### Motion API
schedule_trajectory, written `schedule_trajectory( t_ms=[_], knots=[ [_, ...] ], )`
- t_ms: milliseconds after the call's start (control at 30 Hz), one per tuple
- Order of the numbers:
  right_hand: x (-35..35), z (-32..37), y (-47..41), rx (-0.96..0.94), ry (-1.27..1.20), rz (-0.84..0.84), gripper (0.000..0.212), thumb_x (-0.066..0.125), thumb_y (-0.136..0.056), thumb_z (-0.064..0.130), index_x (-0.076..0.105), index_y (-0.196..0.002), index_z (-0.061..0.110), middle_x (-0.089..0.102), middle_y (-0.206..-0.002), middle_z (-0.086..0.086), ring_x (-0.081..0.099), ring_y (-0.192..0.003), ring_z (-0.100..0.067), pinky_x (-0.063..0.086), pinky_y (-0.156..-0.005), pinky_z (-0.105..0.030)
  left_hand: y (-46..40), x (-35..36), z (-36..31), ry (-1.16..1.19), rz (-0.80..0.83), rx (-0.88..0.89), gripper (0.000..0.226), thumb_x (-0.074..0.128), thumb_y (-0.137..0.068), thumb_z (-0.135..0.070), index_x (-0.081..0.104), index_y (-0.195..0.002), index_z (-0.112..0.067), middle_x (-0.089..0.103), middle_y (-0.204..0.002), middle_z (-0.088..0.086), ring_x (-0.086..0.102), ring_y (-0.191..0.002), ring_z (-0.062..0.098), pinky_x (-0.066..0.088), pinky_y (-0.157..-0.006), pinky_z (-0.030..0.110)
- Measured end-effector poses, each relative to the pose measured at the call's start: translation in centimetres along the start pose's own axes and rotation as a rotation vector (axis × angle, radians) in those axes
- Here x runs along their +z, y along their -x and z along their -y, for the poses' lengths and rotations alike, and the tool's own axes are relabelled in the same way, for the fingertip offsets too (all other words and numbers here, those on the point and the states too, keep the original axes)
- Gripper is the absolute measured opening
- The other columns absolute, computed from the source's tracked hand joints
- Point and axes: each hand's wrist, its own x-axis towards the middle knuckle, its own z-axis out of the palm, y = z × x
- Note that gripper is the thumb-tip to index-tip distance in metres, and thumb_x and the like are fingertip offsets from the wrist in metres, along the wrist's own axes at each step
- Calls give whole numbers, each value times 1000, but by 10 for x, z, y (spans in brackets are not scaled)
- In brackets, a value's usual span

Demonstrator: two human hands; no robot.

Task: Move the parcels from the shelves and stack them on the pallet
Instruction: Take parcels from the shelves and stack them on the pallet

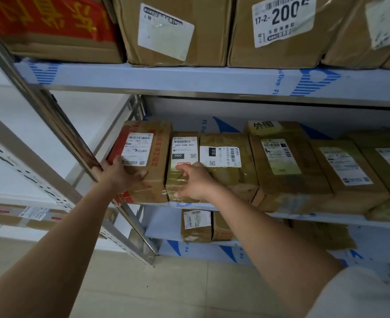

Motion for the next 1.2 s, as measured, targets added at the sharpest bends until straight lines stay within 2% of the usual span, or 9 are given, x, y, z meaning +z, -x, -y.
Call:
schedule_trajectory(
  t_ms=[300, 467, 633, 733, 833, 900, 967, 1100, 1200],
  knots=[
    [11, 1, -9, -3, 194, -176, 64, 65, -89, 6, 43, -141, 35, 34, -138, -2, 52, -117, -24, 53, -89, -37, 9, -8, 7, 27, -23, 26, 103, 78, -64, -67, 28, -146, -26, 35, -148, 15, 22, -141, 41, 22, -114, 61],
    [14, 12, -13, 62, 114, -208, 68, 63, -83, -5, 48, -140, 29, 33, -140, -5, 47, -124, -27, 51, -97, -37, 24, -10, 18, 264, -1, -16, 115, 93, -61, -34, 23, -151, -16, 24, -151, 16, 27, -140, 39, 29, -116, 50],
    [19, 30, -13, -2, 124, -167, 34, 60, -92, 22, 63, -126, 16, 52, -133, -6, 51, -123, -25, 45, -104, -38, 35, -9, 23, 439, 9, -91, 107, 92, -64, -15, 27, -149, -5, 31, -145, 11, 33, -139, 32, 32, -113, 36],
    [28, 37, -16, -16, 28, -91, 30, 57, -95, 34, 70, -103, 8, 68, -106, -6, 64, -96, -22, 55, -78, -33, 36, -13, 27, 563, 79, -96, 102, 97, -52, -24, 43, -137, -11, 48, -131, 1, 47, -129, 31, 43, -108, 43],
    [26, 40, -17, 52, -56, -84, 37, 52, -98, 39, 56, -73, 12, 61, -77, -3, 58, -66, -17, 47, -59, -26, 28, -9, 39, 667, 113, -73, 80, 95, -50, -42, 61, -116, -13, 67, -111, 2, 65, -105, 25, 55, -93, 42],
    [24, 41, -15, 89, -67, -94, 39, 47, -99, 43, 60, -88, 7, 65, -84, -6, 64, -72, -19, 57, -70, -33, 37, -13, 38, 762, 114, -93, 41, 85, -76, -24, 63, -108, -12, 68, -99, 1, 66, -93, 22, 54, -87, 36],
    [21, 44, -9, 168, -125, -57, 44, 45, -100, 45, 59, -106, 4, 67, -94, -8, 70, -82, -24, 61, -77, -38, 41, -11, 44, 838, 103, -127, 30, 78, -84, -19, 61, -108, -10, 69, -97, 4, 66, -86, 21, 54, -81, 35],
    [22, 57, 9, 300, -128, 256, 61, 37, -102, 51, 55, -124, -3, 65, -117, -18, 68, -100, -35, 58, -86, -39, 54, -6, 63, 919, 166, -269, 62, 81, -79, -40, 51, -122, -6, 67, -111, 11, 65, -94, 25, 54, -77, 39],
    [30, 61, 18, 293, -93, 404, 61, 42, -102, 47, 43, -139, -2, 58, -129, -23, 63, -112, -39, 55, -93, -42, 68, 0, 70, 938, 207, -324, 60, 81, -78, -39, 58, -122, -6, 71, -108, 10, 67, -92, 25, 53, -72, 35]
  ],
)
